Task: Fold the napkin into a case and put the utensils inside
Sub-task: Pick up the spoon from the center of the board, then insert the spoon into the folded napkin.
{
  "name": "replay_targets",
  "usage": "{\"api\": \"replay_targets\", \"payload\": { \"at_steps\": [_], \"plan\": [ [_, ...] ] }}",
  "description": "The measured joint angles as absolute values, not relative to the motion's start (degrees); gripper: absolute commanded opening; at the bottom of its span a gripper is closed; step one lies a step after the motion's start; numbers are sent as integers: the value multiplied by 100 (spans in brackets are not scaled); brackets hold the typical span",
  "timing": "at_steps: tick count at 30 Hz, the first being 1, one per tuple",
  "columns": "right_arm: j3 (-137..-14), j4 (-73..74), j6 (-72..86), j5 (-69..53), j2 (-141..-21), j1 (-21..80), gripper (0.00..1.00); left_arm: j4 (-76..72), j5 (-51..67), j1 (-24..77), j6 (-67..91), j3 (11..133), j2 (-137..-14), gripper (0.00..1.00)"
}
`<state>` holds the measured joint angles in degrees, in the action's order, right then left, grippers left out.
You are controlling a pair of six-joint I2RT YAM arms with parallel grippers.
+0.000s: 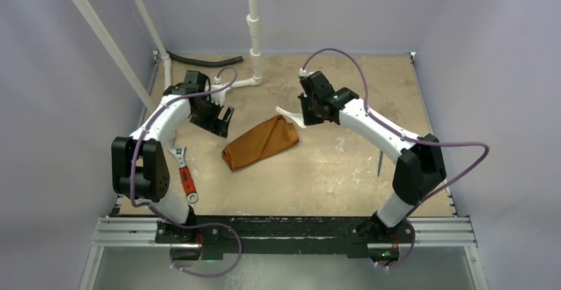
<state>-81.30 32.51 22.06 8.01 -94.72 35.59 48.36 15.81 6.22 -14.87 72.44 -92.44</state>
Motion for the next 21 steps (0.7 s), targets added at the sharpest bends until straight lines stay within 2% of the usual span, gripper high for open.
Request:
{"api": "replay_targets", "payload": {
  "at_steps": [4,13,21],
  "plan": [
    [-7800,3529,1872,910,-9456,3555,0,4670,1417,766,-1678,6733,-9244,81],
    [-7655,3607,1125,639,-9489,3555,0,4160,1251,902,-2073,6145,-9244,70],
    [-7690,3570,878,493,-10298,3607,0,3785,952,1066,-2346,5548,-9144,65]
  ]
}}
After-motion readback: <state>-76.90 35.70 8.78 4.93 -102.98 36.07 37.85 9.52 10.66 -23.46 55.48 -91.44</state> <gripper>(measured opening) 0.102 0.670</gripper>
